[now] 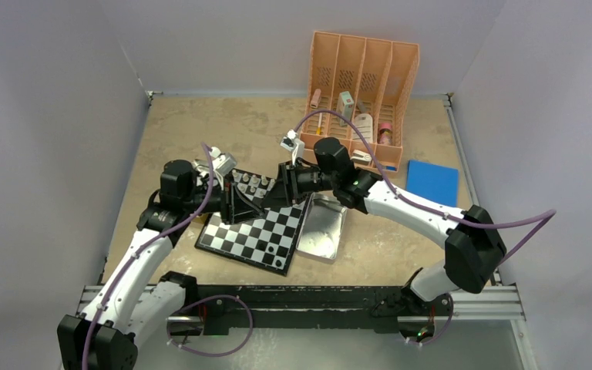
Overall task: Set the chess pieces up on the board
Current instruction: Place the chess piece on the chessboard.
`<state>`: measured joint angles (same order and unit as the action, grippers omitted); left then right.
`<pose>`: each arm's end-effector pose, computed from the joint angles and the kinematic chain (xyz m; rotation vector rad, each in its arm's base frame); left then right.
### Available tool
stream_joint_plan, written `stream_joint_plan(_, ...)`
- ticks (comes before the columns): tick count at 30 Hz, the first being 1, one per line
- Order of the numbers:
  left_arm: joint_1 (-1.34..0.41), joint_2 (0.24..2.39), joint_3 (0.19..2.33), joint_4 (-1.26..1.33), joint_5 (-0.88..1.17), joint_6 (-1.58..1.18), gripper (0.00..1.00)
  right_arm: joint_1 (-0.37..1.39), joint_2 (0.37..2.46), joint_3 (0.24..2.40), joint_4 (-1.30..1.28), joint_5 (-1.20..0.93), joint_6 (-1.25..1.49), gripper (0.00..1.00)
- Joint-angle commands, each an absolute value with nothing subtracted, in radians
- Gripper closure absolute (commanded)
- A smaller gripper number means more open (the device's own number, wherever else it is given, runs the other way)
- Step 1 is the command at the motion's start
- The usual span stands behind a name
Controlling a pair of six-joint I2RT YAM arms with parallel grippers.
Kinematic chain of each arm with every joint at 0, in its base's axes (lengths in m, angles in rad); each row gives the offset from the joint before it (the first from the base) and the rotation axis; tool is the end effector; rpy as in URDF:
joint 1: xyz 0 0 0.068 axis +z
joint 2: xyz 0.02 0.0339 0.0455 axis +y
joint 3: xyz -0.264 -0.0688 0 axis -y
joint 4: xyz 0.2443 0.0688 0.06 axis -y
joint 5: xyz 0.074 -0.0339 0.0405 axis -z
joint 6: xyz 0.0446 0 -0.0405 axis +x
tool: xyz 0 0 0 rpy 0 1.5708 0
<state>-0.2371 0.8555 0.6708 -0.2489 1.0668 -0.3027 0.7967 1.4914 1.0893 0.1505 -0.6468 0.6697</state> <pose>0.1704 -0.0813 0.2868 0.6526 1.9178 -1.4016 0.2279 0.2716 0.3090 -0.6540 1.9883 1.5558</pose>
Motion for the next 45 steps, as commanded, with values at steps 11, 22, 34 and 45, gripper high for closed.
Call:
stream_joint_plan(11,-0.244,0.855,0.670,-0.205,1.124,-0.258,0.96,0.799,1.483,1.099,0.235,-0.647,0.663,0.70)
stream_joint_plan(22,-0.244,0.833,0.703,-0.284,0.942,-0.270,0.66,0.798,1.434,1.017,0.283,-0.548,0.631,0.99)
stream_joint_plan(34,-0.244,0.737,0.759,-0.405,0.615,-0.292,0.41,0.808,1.374,0.938,0.469,-0.322,0.525,0.95)
stream_joint_plan(45,-0.244,0.560,0.967,-0.574,0.448,-0.324,0.38,0.970,1.388,0.808,0.703,-0.218,0.267,0.95)
